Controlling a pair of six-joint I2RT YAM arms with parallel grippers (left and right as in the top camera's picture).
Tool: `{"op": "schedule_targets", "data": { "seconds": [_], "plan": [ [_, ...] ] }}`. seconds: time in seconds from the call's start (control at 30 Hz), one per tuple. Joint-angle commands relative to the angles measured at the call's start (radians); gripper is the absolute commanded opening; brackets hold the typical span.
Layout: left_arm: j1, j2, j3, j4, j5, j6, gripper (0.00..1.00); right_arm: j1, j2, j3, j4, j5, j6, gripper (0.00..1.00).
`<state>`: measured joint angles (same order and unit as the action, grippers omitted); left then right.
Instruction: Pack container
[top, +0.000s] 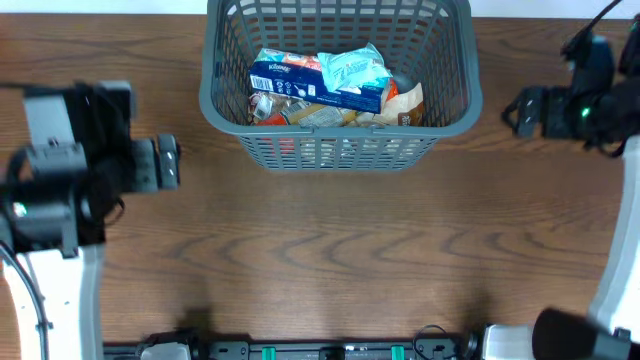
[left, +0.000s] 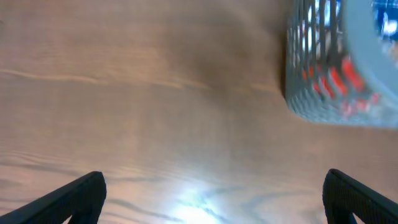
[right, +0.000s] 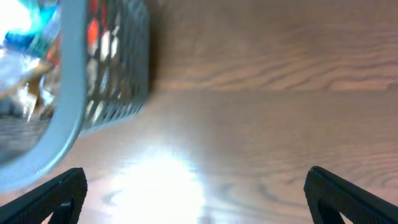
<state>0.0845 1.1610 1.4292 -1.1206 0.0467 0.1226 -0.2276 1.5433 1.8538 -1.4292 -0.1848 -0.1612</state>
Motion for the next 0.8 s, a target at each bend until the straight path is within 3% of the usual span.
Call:
{"op": "schedule_targets", "data": {
  "seconds": [0.0,0.4,0.77],
  "plan": [
    [0.005,-0.098,-0.109,0.021,0.061,-0.016,0.98,0.044,-0.134,-0.152,0.036,0.008,0.034,0.99],
    [0.004,-0.383,-0.383,0.072,0.112,-0.039,0.98,0.108,-0.580,-0.768,0.293,0.027,0.033,0.99],
    [0.004,-0.418,-0.391,0.072,0.118,-0.050,0.99,0.108,-0.724,-0.901,0.333,0.027,0.007,0.99]
  ]
}}
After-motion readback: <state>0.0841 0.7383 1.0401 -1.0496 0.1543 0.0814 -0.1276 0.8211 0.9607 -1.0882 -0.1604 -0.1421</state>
